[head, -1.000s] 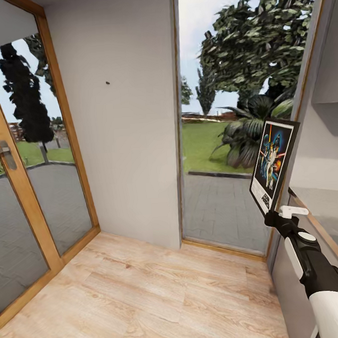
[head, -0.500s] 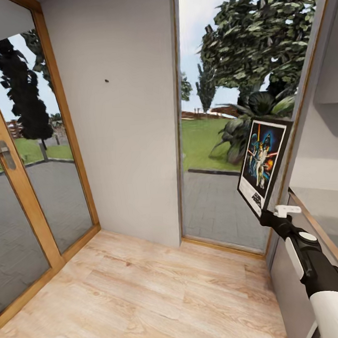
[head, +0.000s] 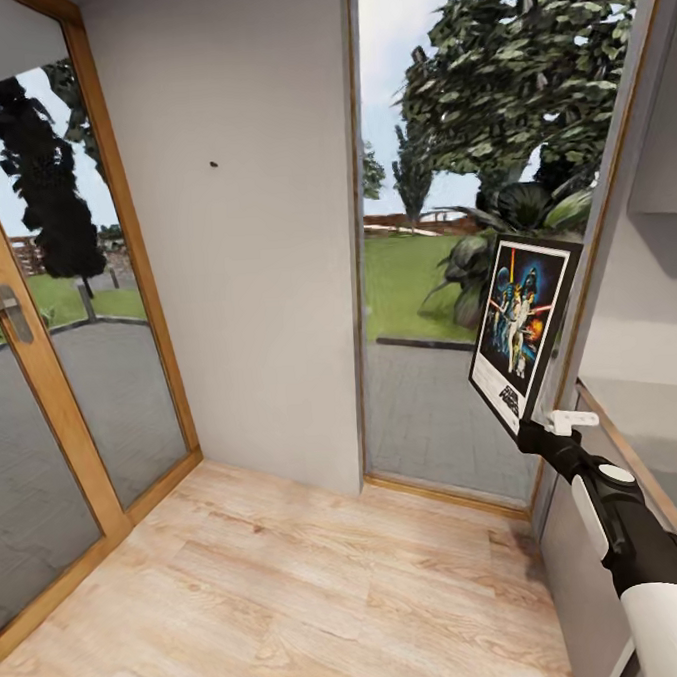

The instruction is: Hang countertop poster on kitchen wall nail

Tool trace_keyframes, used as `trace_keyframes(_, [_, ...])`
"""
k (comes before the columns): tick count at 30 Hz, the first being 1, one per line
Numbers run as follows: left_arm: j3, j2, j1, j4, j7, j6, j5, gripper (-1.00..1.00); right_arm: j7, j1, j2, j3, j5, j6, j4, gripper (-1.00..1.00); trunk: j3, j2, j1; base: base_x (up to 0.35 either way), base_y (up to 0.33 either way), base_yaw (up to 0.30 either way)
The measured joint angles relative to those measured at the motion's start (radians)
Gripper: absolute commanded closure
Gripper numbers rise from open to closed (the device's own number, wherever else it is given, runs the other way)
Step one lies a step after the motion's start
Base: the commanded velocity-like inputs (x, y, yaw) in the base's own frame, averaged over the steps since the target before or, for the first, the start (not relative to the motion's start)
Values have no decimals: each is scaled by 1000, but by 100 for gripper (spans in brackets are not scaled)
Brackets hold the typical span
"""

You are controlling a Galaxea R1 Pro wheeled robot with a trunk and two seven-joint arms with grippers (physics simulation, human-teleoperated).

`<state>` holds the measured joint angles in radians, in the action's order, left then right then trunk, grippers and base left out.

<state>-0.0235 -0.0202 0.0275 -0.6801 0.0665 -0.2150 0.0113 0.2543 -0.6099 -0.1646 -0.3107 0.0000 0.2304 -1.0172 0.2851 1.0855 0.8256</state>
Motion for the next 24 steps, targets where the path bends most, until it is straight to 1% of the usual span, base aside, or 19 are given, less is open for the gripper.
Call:
trace_keyframes(9, [0, 0, 0, 0, 0, 0, 0, -100, 3, 0, 0, 0, -1, -1, 0, 100, -28, -63, -35, 0, 0, 0])
trace_keyframes(14, [0, 0, 0, 0, 0, 0, 0, -100, 29, 0, 0, -1, 0, -1, 0, 100, -44, -98, -54, 0, 0, 0])
trace_keyframes(24, [0, 0, 0, 0, -1, 0, 1, -100, 34, 0, 0, 0, 3, -1, 0, 100, -75, -168, -92, 0, 0, 0])
